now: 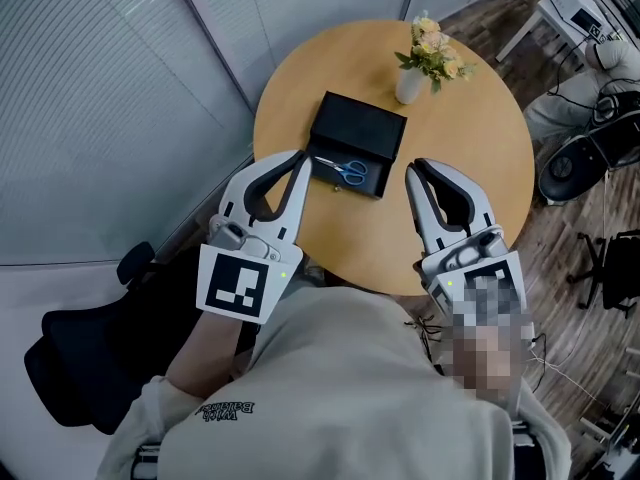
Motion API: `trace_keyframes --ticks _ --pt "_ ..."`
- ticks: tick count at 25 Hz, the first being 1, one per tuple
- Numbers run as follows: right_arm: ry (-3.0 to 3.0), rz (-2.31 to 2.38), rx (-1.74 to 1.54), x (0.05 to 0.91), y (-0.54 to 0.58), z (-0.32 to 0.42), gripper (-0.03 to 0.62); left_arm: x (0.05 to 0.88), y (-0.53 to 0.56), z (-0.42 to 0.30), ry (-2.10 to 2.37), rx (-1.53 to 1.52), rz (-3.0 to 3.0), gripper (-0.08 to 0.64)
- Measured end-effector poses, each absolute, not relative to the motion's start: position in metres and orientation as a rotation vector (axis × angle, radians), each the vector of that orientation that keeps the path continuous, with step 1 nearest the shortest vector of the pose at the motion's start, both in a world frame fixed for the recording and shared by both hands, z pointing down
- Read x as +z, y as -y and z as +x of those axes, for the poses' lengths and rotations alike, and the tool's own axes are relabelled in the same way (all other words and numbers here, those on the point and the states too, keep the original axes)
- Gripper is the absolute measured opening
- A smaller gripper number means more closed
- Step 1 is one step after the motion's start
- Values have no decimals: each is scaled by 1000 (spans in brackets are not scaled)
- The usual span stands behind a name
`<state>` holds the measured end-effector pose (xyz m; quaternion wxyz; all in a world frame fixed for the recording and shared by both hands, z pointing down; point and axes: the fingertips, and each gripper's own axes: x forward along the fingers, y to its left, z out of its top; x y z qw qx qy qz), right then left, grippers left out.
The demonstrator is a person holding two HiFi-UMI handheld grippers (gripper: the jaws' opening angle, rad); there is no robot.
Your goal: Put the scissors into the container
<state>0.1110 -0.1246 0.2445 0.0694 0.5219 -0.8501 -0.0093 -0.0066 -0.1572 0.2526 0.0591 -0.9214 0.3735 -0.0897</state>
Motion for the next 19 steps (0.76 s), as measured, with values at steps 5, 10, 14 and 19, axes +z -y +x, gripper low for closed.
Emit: trace_keyframes --ticks 5,10,14,19 --pt "2562 1564 -15 247 122 111 44 253 153 -8 -1141 -271 -2790 21" --pt "2565 1563 -23 243 117 109 43 253 146 -10 -1141 -273 -2794 21" --pt "2537 1551 -41 244 114 109 43 255 143 -9 -1132 -280 -2804 21" --pt "2536 1546 -31 244 111 107 43 252 139 -10 -1134 -270 -2808 21"
